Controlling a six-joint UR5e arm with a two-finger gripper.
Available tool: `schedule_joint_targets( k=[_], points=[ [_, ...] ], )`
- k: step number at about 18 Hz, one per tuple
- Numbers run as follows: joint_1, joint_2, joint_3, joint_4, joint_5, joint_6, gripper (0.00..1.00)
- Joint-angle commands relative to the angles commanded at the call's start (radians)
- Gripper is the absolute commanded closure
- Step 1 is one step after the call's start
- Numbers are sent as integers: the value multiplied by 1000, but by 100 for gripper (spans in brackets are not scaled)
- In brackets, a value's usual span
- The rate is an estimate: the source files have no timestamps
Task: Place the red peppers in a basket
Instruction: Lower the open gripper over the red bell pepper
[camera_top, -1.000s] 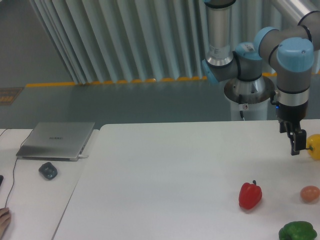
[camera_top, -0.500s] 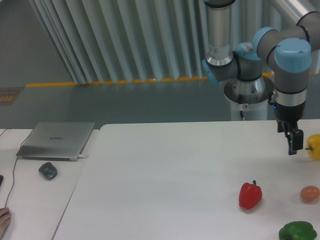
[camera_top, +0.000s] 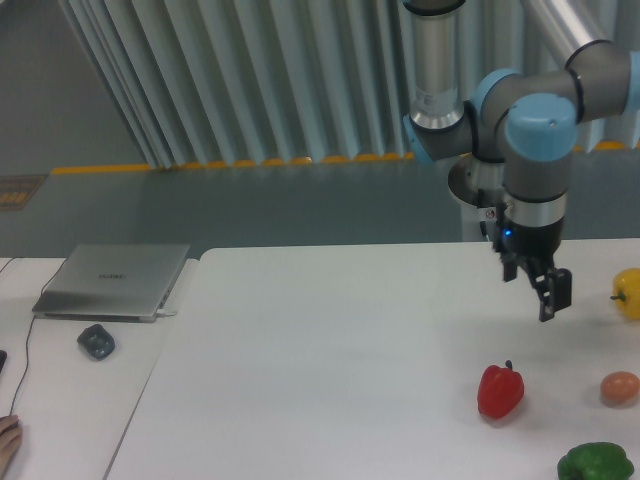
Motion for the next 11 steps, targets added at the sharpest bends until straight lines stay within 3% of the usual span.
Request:
schedule_joint_targets(
  k=[3,6,11],
  points=[
    [-11,-26,0,16,0,-72,0],
    [-25,-65,0,108,5,-227,0],
    [-25,-100,0,146,18,-318,0]
  ],
)
